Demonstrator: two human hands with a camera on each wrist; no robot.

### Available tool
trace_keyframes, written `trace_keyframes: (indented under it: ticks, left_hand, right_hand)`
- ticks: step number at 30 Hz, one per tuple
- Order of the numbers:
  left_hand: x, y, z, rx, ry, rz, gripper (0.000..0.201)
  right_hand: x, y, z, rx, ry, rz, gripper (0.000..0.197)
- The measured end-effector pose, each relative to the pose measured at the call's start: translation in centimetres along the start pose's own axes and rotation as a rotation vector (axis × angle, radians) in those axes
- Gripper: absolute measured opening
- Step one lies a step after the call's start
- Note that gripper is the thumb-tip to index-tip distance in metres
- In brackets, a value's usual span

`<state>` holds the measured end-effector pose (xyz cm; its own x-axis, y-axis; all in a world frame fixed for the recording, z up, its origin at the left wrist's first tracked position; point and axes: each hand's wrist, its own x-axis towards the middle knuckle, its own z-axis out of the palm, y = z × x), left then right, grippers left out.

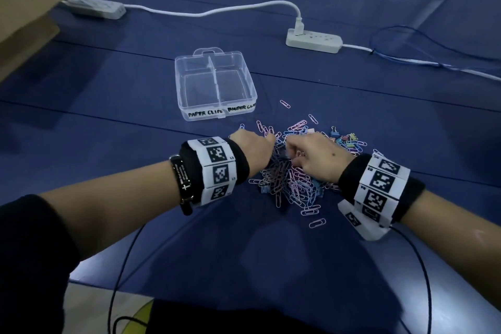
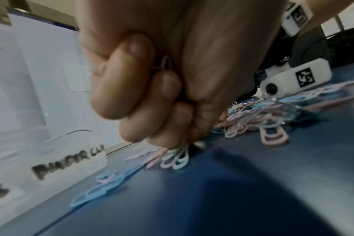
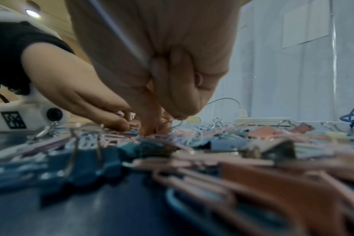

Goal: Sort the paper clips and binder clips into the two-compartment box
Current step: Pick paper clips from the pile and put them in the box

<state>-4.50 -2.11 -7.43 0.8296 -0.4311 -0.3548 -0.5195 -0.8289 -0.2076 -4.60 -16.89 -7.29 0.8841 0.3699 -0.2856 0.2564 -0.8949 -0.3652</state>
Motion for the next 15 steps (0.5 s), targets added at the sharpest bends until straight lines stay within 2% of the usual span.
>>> trace_keyframes:
  ticks: [2, 6, 9, 11, 15]
  left_hand:
    - [0.2, 0.5, -0.1, -0.036, -0.017, -0.032, 0.031]
    - [0.5, 0.7, -0.9, -0.103, -0.043, -0.056, 0.029]
    - [0.6, 0.4, -1.8, -0.242, -0.083, -0.045, 0.031]
    - [1.0, -0.2, -2.1, -0.542, -0.131, -0.081, 0.034]
    - [1.5, -2.2, -2.1, -1.526, -0.223, -0.148, 0.033]
  right_hand:
    - [0.0, 0.1, 0.1, 0.021, 0.001, -0.001, 0.018]
    - [-0.1, 0.5, -0.2, 0.117, 0.030, 0.044, 0.027]
    - [-0.2, 0.8, -0.6, 0.304, 0.042, 0.094, 0.026]
    - [-0.4, 1.0, -1.0, 0.535, 0.023, 0.150, 0.028]
    - [-0.6, 2.3, -1.8, 1.043, -0.093, 0.251, 0.032]
